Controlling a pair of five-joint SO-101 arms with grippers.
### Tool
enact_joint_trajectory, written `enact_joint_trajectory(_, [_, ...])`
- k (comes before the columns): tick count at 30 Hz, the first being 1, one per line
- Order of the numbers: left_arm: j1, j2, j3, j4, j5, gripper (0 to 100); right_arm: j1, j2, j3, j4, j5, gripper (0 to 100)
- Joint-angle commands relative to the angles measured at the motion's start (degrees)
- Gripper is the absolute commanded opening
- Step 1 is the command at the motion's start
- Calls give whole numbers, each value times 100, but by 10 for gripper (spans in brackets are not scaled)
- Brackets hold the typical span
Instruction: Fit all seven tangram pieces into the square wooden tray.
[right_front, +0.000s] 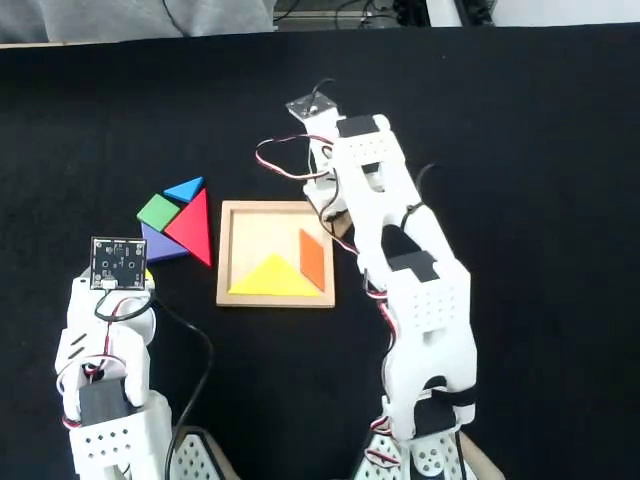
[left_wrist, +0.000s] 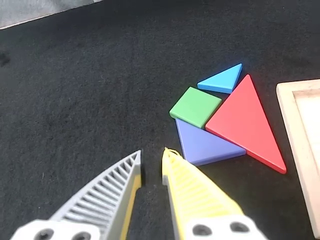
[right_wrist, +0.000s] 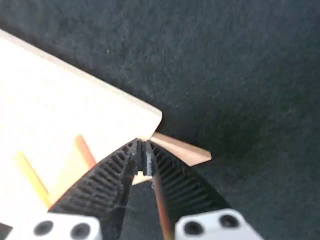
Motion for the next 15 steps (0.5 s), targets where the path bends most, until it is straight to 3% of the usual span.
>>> enact_joint_trajectory(1, [22, -44, 110, -44, -9, 80, 457, -66, -22, 316, -9, 11])
enact_joint_trajectory(10, [31, -44, 110, -44, -9, 80, 1029, -418, -22, 1055, 510, 11])
enact_joint_trajectory(12, [40, -44, 110, -44, -9, 80, 1020, -769, 75, 1116, 343, 11])
enact_joint_trajectory(15, [31, -44, 110, -44, -9, 80, 1037, -1490, 497, 949, -492, 11])
